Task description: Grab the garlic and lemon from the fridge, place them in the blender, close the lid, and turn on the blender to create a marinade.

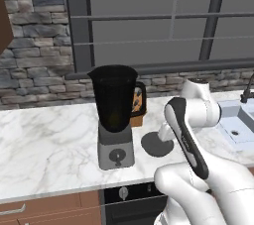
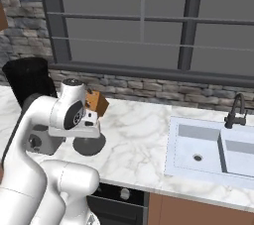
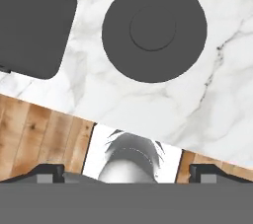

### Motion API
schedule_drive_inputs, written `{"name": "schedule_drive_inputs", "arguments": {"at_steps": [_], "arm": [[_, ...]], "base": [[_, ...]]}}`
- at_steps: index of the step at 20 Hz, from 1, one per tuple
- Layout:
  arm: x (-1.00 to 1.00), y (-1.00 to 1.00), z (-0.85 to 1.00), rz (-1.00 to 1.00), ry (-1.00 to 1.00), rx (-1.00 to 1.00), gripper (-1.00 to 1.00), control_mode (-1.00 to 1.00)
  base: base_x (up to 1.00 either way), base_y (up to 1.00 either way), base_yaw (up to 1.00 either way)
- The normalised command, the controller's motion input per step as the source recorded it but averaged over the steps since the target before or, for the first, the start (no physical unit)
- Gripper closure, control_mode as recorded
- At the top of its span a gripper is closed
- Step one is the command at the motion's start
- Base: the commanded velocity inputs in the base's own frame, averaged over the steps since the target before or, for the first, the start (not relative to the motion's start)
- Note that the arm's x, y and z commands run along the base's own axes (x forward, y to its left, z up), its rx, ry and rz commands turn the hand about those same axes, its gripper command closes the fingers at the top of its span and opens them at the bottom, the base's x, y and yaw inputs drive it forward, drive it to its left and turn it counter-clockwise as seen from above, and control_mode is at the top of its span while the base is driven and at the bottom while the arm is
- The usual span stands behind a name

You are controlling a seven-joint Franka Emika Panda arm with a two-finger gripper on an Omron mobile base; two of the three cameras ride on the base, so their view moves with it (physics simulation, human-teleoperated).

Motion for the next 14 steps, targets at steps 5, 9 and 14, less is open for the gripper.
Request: {"name": "schedule_drive_inputs", "arguments": {"at_steps": [5,9,14], "arm": [[0.46,0.0,-0.46,0.0,-0.07,-0.05,-1.0,-1.0],[0.62,0.05,-0.39,0.0,0.0,0.0,-1.0,-1.0],[0.51,0.01,-0.33,0.0,0.0,0.0,-1.0,-1.0]], "base": [[0.0,0.0,0.0],[0.0,0.0,0.0],[0.0,0.0,0.0]]}}
